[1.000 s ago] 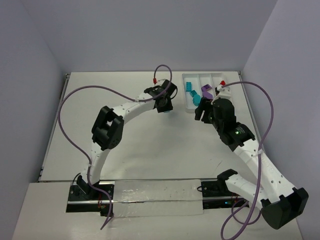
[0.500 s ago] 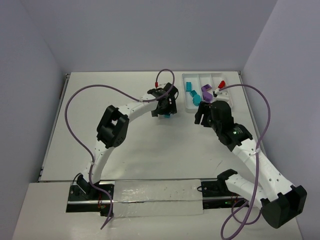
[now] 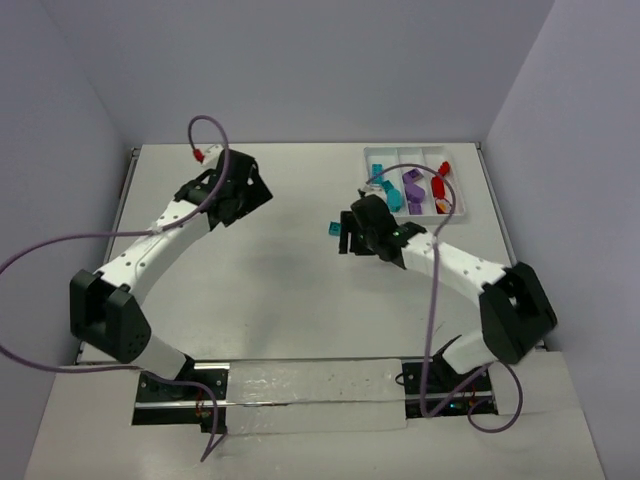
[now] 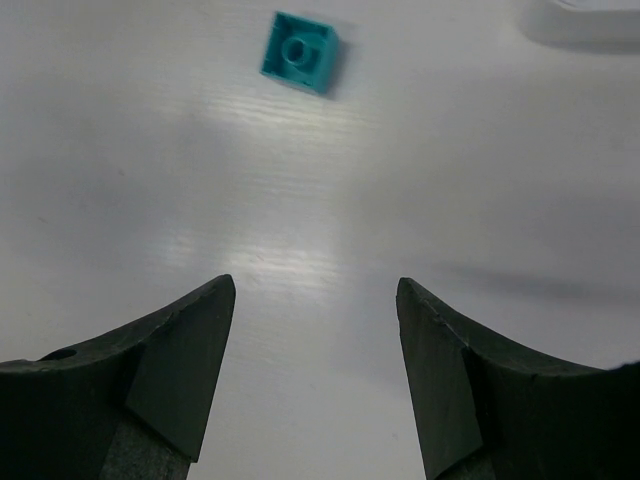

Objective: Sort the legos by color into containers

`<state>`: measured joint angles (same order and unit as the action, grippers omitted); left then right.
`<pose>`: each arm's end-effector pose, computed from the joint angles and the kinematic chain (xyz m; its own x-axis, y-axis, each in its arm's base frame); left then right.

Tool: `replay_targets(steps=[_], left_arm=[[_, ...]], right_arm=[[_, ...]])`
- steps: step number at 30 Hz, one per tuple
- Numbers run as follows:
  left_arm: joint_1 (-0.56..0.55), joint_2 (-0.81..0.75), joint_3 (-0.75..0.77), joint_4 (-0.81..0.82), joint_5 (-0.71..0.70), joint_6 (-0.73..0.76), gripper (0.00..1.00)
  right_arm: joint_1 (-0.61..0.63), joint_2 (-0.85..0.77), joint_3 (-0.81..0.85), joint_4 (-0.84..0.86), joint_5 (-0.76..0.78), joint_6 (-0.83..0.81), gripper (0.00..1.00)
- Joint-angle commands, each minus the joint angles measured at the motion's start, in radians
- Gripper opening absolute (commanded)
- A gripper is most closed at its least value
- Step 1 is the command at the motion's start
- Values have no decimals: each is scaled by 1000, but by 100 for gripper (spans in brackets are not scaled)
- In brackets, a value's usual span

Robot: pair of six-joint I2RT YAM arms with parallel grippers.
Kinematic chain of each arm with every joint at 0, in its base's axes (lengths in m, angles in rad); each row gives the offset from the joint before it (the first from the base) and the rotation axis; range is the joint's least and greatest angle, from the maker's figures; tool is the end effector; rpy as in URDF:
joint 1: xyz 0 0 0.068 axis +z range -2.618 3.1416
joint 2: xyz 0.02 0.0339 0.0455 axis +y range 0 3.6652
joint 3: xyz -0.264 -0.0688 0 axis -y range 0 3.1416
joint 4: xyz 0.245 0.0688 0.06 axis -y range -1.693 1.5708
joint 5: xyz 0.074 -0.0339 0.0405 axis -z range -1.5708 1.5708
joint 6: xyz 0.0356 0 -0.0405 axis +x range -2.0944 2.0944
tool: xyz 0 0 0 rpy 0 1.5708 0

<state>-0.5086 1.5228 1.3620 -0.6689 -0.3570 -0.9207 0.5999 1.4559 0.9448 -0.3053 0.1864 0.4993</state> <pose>0.2954 -0.1504 0.3180 -0.5892 -0.5254 -0.6138 -0.3615 0.8508 -0.3814 0.2575 0.1681 0.2288 -0.7435 0.0615 -0.6659 -0.1071 0.9720 0.2094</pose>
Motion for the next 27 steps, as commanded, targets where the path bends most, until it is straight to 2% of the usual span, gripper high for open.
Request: replay_targets(steps=[1, 8, 16, 19, 23, 24, 27], left_arm=[[15, -99, -84, 3, -25, -9, 88], [19, -145, -113, -12, -1, 11, 87], [19, -142, -130, 3, 29, 31, 87], [19, -147, -129, 5, 30, 38, 87], [19, -150, -123, -1, 23, 40, 87], [19, -150, -121, -5, 21, 40, 87], [19, -149, -118, -7, 21, 41, 87]], right_arm=[[9, 191, 178, 55, 70, 102, 73], [9, 461, 368, -18, 136, 141, 71], [9, 553, 443, -41, 183, 127, 68], [9, 576, 469, -53, 208, 119, 61], [11, 587, 483, -49, 220, 111, 44], [11, 581, 482, -44, 216, 105, 34], [9, 540, 479, -26, 184, 76, 18]])
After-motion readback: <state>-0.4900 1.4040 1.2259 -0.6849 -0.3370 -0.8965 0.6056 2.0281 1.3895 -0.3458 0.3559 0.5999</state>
